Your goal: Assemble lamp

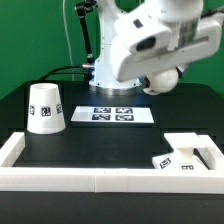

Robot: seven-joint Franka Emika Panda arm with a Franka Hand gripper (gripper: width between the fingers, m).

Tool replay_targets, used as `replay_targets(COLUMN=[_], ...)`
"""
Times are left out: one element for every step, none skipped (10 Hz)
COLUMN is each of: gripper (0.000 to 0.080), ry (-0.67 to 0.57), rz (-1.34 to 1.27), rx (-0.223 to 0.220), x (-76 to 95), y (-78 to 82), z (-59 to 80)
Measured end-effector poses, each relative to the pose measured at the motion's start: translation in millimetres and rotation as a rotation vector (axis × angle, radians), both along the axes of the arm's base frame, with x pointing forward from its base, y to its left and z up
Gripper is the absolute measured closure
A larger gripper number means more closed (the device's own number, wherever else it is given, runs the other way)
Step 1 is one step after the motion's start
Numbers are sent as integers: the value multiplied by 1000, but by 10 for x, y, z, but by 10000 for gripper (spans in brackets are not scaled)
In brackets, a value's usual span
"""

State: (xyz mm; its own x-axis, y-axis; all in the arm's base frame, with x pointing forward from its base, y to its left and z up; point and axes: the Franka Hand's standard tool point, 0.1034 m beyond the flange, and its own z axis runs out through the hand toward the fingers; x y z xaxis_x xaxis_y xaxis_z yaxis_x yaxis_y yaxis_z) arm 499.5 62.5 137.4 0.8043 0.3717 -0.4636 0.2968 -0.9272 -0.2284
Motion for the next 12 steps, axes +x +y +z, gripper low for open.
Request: replay_targets(gripper=[220, 220, 220, 220, 220, 220, 220, 220, 220, 220, 220, 220], ry=[-74, -142, -187, -254, -302, -371, -432, -472, -535, -597, -652, -725], rz=[-10, -13, -23, -34, -45, -57, -65, -74, -83, -92, -95, -93], rx=[13, 24, 22, 29, 35, 45, 57, 69, 77, 84, 81, 80], x=[92, 132, 151, 210, 215, 242, 275, 337, 439, 514, 539, 555], y=[-61, -134, -182, -190, -204, -224, -243, -257, -266, -275, -281, -348], z=[62, 147, 226, 222, 213, 208, 184, 148, 181, 192, 182, 165])
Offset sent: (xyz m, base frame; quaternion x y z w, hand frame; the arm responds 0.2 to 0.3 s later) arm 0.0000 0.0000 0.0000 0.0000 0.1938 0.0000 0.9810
